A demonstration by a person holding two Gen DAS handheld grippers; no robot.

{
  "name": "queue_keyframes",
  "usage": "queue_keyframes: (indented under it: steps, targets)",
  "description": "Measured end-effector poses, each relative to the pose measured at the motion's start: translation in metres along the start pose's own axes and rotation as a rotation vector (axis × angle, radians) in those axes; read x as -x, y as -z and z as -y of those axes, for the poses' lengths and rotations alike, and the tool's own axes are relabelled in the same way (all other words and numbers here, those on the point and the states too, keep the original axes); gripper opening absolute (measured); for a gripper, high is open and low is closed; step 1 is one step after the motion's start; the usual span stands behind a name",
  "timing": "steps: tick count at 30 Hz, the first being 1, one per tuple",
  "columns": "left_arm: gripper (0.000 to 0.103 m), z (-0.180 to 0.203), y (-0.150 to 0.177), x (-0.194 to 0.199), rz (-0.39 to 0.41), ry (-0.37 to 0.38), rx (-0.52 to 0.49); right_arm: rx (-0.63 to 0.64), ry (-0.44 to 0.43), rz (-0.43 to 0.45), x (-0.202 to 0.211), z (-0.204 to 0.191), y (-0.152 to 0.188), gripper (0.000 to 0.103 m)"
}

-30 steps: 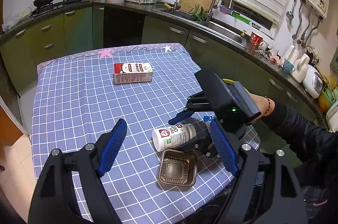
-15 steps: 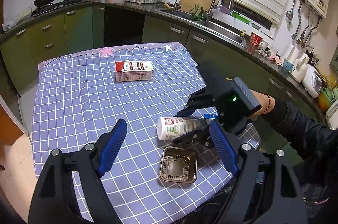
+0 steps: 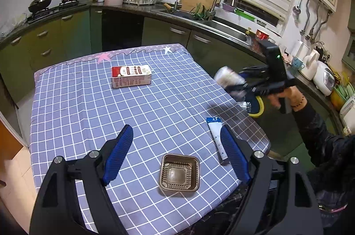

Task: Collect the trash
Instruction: 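Carry the supplement bottle into the bin and open the right gripper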

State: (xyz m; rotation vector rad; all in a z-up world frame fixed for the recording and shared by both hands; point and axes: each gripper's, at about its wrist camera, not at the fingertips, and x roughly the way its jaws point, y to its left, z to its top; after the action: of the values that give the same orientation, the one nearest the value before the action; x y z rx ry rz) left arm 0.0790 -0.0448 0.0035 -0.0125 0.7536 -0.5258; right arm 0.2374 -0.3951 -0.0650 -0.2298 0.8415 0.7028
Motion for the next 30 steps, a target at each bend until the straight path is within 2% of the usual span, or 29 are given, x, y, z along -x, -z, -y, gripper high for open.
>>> queue_keyframes:
  steps: [3,5,10,13,16,20,25,30]
  targets:
    - [0.077,0.004,-0.001,-0.005,-0.006,0.007,-0.008,-0.158,0.141,-0.025,0.021,0.057,0.039,0.047]
    - [0.077,0.006,-0.002,-0.008,-0.008,0.011,-0.013,-0.224,0.198,-0.071,0.021,0.083,0.063,0.047]
    - [0.077,0.017,-0.003,-0.014,-0.020,0.015,-0.035,-0.311,0.247,-0.178,0.000,0.118,0.109,0.047]
    - [0.077,0.023,-0.004,-0.014,-0.029,0.009,-0.053,-0.365,0.256,-0.177,-0.001,0.135,0.124,0.048]
    - [0.078,0.028,-0.004,-0.015,-0.038,0.006,-0.066,-0.399,0.256,-0.112,0.014,0.138,0.126,0.054]
    - [0.080,0.031,-0.002,-0.018,-0.050,0.009,-0.076,-0.401,0.256,-0.048,0.039,0.128,0.126,0.054]
    - [0.080,0.034,0.006,-0.029,-0.087,-0.021,-0.102,-0.389,0.243,0.027,0.063,0.093,0.127,0.054]
    - [0.080,0.029,0.018,-0.046,-0.159,-0.028,-0.101,-0.375,0.212,0.052,0.067,0.064,0.130,0.058]
